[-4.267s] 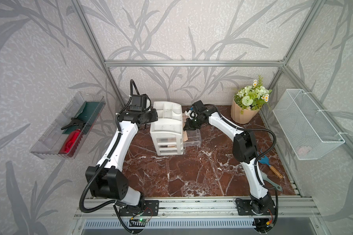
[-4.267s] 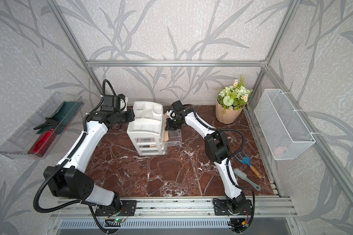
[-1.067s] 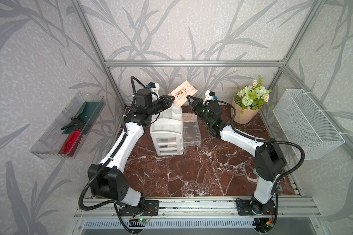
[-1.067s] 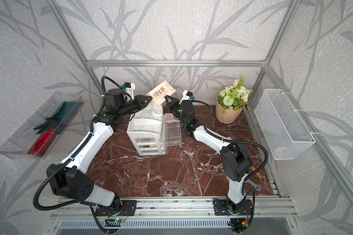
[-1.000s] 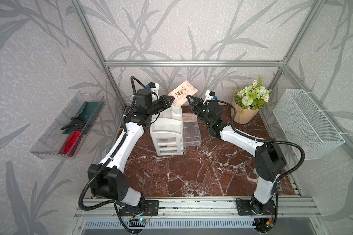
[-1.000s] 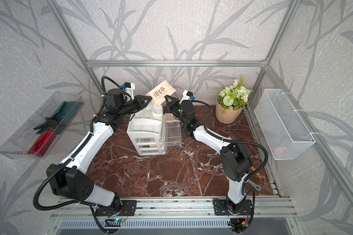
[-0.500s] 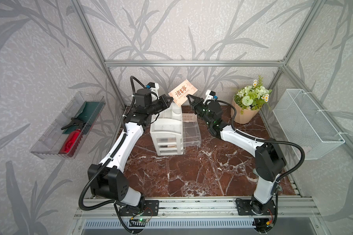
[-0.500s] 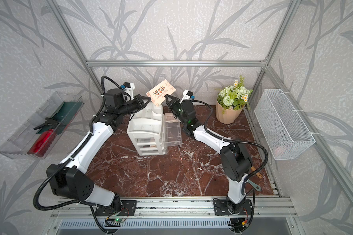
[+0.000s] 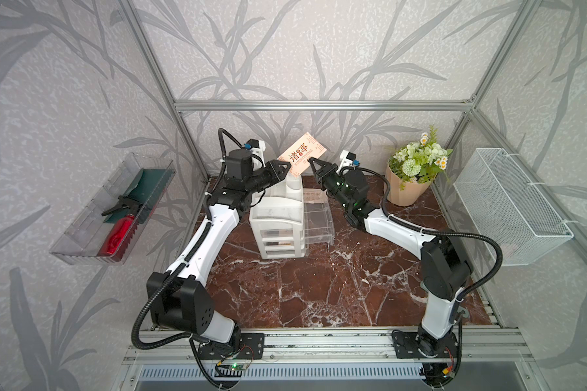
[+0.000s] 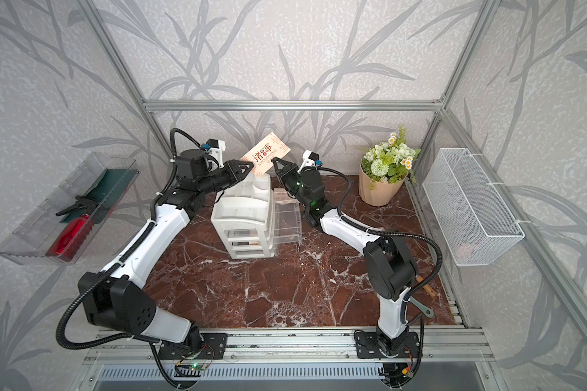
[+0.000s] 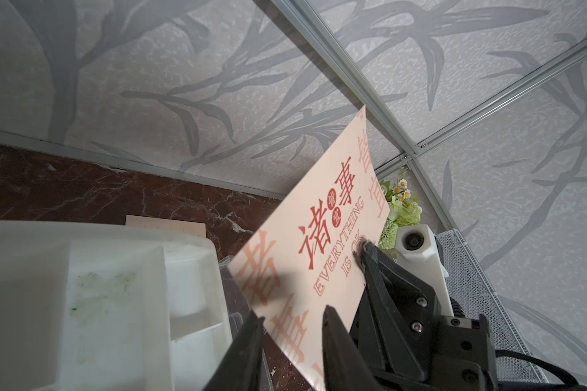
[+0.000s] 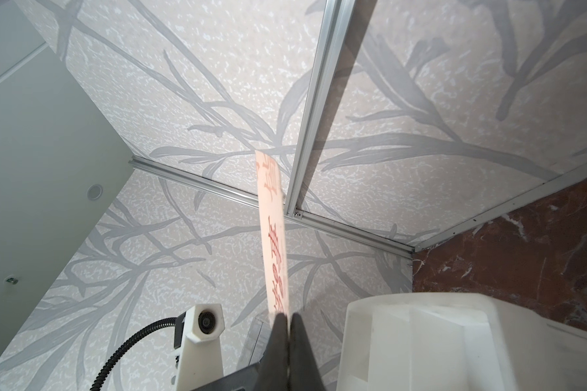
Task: Take the postcards out of the drawer
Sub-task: Place the postcard at the center of the board.
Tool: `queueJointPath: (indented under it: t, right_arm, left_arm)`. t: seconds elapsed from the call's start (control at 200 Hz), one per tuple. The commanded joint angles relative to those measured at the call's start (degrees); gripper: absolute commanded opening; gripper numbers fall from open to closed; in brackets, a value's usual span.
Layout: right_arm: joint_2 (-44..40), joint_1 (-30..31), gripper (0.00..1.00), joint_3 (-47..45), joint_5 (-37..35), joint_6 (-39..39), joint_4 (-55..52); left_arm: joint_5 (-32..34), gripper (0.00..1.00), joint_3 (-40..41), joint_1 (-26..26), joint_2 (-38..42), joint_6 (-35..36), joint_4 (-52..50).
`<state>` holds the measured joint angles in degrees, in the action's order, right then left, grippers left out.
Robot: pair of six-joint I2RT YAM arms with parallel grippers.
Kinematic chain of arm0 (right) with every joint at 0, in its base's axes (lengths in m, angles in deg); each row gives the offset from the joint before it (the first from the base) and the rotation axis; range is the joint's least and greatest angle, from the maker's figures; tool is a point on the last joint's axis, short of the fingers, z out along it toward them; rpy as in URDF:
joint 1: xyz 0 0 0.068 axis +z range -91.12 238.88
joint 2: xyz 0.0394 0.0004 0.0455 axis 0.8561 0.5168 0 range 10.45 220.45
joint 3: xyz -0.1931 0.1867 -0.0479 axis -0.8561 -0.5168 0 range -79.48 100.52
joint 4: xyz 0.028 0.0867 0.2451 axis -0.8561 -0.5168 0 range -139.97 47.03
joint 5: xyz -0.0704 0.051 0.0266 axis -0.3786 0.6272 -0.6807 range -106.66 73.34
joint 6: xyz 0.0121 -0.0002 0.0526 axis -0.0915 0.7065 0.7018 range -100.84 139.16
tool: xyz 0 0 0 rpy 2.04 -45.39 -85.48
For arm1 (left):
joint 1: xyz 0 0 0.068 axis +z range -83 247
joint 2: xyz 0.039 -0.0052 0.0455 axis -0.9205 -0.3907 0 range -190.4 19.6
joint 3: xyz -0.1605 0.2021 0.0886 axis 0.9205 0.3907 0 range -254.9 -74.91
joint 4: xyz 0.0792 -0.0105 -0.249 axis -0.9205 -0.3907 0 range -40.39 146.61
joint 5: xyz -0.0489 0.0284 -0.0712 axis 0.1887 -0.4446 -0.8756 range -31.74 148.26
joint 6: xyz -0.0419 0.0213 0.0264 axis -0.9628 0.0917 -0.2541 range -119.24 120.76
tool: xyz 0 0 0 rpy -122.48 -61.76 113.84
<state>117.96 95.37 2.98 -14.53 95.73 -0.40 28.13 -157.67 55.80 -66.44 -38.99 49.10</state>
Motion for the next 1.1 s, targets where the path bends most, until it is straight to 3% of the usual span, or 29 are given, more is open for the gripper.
queueJointPath:
  t: [0.0, 0.19, 0.465, 0.79, 1.095]
  right_arm:
    - [0.58, 0.33, 0.0, 0.24, 1.39, 0.92, 3.72]
    - [0.98, 0.49, 0.0, -0.8, 1.0, 2.26, 5.41]
    - [0.33, -0.43, 0.0, -2.45, 0.39, 2.79, 7.79]
    - [0.63, -0.42, 0.0, -3.07, 0.55, 3.08, 8.3]
    - [1.83, 0.51, 0.0, -2.99, 1.29, 3.65, 8.23]
  left_arm:
    - [-0.89, 0.29, 0.39, -0.05, 0.61, -0.2, 2.56]
    - [-0.9, 0.29, 0.59, 0.04, 0.46, -0.42, 2.61]
    - [-0.06, 0.38, 1.29, 0.35, 1.34, -0.16, 2.32]
    - [-0.19, 0.39, 1.12, 0.56, 1.49, -0.16, 2.36]
    - [-2.03, 0.22, 1.32, 0.74, 1.36, -1.37, 5.21]
